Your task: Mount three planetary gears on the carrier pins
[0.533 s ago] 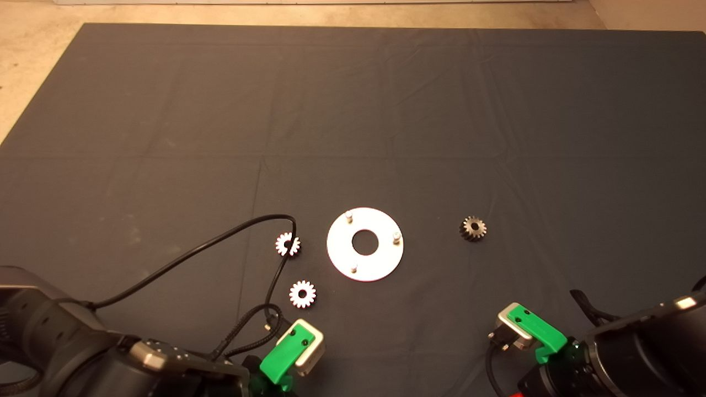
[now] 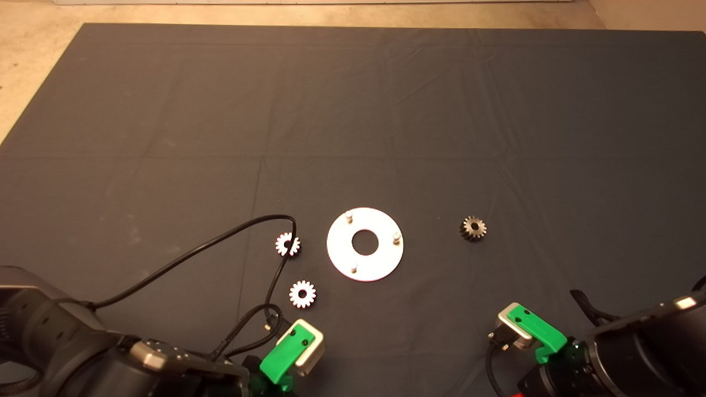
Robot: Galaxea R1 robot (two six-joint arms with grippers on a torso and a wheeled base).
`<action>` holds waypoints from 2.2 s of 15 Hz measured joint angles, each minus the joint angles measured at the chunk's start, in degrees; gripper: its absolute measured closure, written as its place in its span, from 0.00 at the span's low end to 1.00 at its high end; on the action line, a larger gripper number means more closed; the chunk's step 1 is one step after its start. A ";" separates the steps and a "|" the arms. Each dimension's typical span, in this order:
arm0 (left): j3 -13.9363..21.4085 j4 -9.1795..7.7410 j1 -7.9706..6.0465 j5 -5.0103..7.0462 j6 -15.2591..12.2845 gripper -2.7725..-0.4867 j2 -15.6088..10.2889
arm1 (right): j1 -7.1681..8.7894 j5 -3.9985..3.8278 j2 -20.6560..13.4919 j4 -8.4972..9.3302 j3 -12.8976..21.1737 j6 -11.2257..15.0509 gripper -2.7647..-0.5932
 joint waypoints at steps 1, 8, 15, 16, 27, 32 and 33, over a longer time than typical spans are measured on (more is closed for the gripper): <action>0.00 0.00 0.00 0.00 0.00 0.05 0.00 | 0.73 -0.02 0.00 0.00 0.00 0.00 0.14; 0.00 -0.07 -1.01 0.00 0.00 0.05 0.39 | 13.83 0.00 -0.02 1.54 -0.05 -1.52 0.14; 0.00 -0.11 -1.27 0.00 -0.06 0.05 1.33 | 20.46 0.03 -0.06 8.26 -5.54 -6.60 0.14; 0.00 -0.11 -1.27 0.03 -0.06 0.05 1.49 | 20.64 0.01 -0.12 8.66 -6.93 -7.50 0.14; 0.00 -0.11 -1.27 0.02 -0.22 0.05 3.86 | 21.42 0.04 -0.22 10.60 -18.44 -16.60 0.14; 0.00 -0.11 -2.25 0.00 -0.24 0.05 4.19 | 21.41 0.09 -0.55 11.08 -20.50 -20.29 0.14; 0.00 -0.13 -2.23 0.04 -0.24 0.05 4.33 | 21.40 0.04 -0.59 11.18 -20.77 -20.61 0.14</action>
